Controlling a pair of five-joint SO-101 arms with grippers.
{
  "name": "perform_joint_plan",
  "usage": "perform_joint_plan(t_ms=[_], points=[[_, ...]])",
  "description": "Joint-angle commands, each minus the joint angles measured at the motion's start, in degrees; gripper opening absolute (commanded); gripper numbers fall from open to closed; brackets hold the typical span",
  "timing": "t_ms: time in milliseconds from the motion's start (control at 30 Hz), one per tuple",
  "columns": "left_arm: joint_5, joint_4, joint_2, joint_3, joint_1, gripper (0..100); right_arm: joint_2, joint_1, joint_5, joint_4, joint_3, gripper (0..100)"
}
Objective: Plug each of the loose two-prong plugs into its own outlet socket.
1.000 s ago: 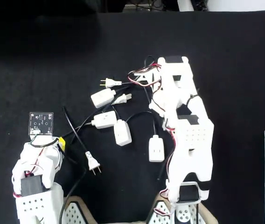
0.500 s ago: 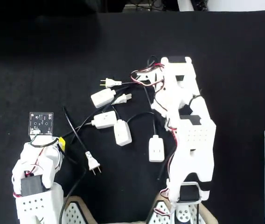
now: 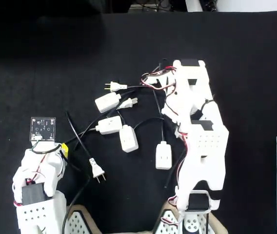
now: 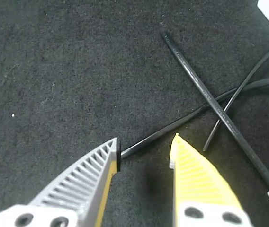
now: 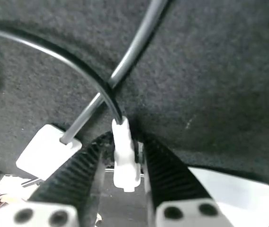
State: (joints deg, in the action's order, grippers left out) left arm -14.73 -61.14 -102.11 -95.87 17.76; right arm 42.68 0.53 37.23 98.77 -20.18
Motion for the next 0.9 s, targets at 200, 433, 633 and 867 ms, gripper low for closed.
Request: perform_joint_plan(t_ms=[200, 433, 633, 867], points=[[-0.18, 0.26, -0.35, 0.66, 0.57, 19, -3.56, -1.14, -0.62, 2.29, 0.13, 7.5], [-0.18, 0.26, -0.35, 0.66, 0.57, 19, -3.56, -3.34, -0.44, 2.29, 0.13, 7.3], [-0.18, 0.26, -0.35, 0.66, 0.57, 19, -3.56, -3.43, -0.44, 2.37, 0.22, 6.9], [-0.18, 0.26, -0.35, 0.66, 0.57, 19, -7.25, -2.90, -0.70, 2.37, 1.27, 1.1]])
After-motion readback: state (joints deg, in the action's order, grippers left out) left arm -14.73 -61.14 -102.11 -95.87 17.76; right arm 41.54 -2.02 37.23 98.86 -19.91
